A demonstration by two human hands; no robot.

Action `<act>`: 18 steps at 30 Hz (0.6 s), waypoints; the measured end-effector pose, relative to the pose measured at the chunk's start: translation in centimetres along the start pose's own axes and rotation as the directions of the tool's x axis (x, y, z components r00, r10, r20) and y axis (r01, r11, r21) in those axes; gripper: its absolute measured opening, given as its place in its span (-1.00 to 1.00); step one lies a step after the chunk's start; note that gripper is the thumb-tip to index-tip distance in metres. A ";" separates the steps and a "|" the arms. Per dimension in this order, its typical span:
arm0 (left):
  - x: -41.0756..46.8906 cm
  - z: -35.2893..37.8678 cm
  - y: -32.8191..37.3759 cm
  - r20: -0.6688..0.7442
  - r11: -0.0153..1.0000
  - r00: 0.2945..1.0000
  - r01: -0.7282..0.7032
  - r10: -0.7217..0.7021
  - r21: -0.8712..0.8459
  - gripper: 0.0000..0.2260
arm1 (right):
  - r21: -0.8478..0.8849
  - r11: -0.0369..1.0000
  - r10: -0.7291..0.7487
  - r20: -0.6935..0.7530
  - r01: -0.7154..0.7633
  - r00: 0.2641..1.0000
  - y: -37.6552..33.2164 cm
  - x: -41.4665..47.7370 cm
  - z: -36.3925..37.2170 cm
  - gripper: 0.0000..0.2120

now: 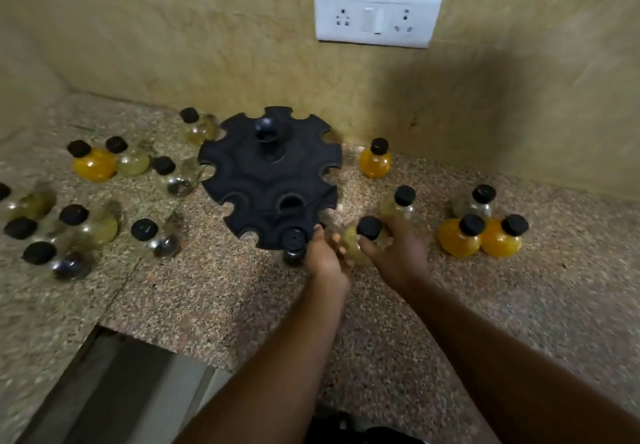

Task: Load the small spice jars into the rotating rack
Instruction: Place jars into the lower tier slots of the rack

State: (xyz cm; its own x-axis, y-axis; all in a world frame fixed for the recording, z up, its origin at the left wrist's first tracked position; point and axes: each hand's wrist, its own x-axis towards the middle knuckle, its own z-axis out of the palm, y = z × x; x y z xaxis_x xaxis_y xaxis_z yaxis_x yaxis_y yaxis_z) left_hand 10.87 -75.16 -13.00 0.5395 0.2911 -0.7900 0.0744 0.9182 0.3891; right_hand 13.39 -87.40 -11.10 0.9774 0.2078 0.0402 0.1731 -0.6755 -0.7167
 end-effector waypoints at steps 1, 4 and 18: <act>0.2 -0.5 0.3 -0.031 0.999 0.999 -0.037 0.037 -0.003 -0.68 | -0.003 0.999 -0.034 0.045 0.034 0.998 -0.5 0.0 0.3 -0.53; 0.4 -2.3 1.1 -0.137 0.988 0.979 -0.152 0.153 0.020 -0.67 | 0.002 0.989 -0.147 0.178 0.149 0.973 -1.4 0.4 1.7 -0.49; -1.7 -7.8 6.4 0.072 0.953 0.997 -0.044 0.023 0.299 -0.56 | -0.025 0.956 -0.268 0.321 0.291 0.908 -4.8 1.5 5.7 -0.46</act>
State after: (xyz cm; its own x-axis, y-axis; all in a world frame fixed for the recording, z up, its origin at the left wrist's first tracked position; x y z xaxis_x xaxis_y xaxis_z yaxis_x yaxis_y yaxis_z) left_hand 3.84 -67.71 -12.86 0.5998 0.2923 -0.7448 0.2982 0.7822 0.5471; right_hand 13.33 -79.78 -11.55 0.8023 0.5969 0.0051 0.4529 -0.6031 -0.6566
